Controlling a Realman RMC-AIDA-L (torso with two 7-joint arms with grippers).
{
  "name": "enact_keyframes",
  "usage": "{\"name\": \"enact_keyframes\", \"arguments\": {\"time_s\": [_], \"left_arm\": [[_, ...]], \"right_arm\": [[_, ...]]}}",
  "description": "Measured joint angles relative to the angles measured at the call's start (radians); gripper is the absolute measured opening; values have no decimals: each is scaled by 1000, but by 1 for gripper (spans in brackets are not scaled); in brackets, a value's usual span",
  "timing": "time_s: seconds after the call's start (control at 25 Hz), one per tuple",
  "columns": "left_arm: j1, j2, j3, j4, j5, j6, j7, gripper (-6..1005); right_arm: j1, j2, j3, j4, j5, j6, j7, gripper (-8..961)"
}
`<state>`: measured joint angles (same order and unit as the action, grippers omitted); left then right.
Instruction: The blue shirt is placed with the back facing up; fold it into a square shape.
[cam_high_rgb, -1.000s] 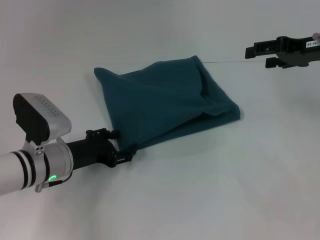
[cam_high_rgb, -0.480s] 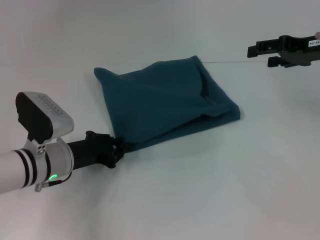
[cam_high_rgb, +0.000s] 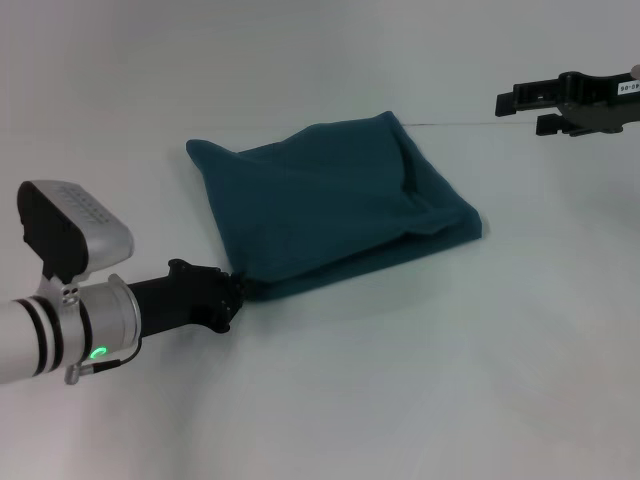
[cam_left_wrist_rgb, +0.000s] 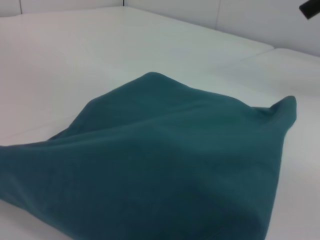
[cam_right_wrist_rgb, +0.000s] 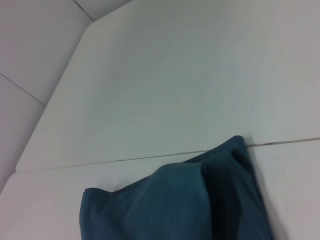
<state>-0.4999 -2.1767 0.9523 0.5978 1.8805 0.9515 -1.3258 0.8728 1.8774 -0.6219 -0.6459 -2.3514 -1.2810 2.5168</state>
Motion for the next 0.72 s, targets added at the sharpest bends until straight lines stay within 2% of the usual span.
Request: {"name": "enact_keyframes", "arguments": {"time_s": [0.24, 0.72], "left_arm": [[32, 1, 2, 38, 0, 60, -19, 55], [147, 2, -4, 132, 6, 131, -45, 49]], "right_arm": [[-5, -2, 1, 2, 11, -2, 0, 846], [-6, -3, 1, 8, 12, -5, 0, 845]]}}
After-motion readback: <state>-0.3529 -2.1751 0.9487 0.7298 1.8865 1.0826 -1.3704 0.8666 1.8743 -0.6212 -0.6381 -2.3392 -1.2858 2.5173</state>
